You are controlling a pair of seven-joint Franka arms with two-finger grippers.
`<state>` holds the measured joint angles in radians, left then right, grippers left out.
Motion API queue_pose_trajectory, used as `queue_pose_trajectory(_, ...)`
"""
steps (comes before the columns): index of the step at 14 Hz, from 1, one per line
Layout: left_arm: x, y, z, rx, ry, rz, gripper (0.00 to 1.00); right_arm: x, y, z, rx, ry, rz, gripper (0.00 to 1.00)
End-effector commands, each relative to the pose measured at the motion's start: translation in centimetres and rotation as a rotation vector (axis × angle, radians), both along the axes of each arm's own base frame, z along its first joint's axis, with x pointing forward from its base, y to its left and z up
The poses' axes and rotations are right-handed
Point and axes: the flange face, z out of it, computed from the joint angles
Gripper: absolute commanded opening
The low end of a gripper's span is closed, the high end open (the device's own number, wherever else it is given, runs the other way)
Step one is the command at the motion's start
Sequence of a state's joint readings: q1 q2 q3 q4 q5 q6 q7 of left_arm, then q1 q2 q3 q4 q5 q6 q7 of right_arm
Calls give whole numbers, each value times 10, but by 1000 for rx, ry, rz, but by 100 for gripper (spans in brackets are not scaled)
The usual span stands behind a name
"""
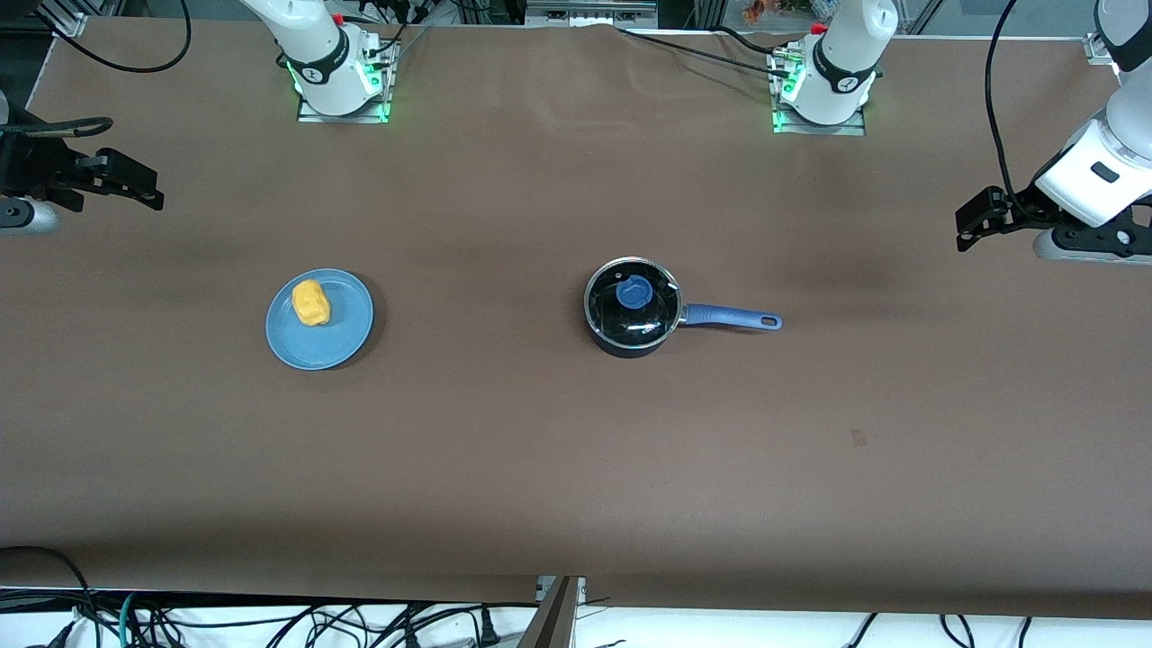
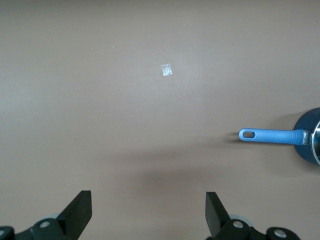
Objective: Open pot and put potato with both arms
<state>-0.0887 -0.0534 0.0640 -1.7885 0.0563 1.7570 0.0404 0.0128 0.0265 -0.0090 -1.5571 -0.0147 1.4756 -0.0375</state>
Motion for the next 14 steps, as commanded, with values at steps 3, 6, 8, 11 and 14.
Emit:
queue_pose_trajectory(3, 4, -2, -1, -22, 23, -2, 100, 2, -1, 6, 0, 3, 1, 100)
queue_pose_trajectory(6, 7, -8, -8, -22, 33, 14, 100, 2, -2, 6, -2, 3, 1, 100)
queue_pose_trajectory(8, 6, -9, -8, -22, 35, 15, 100, 2, -1, 6, 0, 3, 1, 100)
queue_pose_trajectory(11, 6, -9, -10, -21, 43, 20, 100, 2, -1, 6, 0, 4, 3, 100)
queue_pose_trajectory(14, 10, -33, -21, -19, 57, 79, 100, 4, 0, 3, 0, 6, 3, 100)
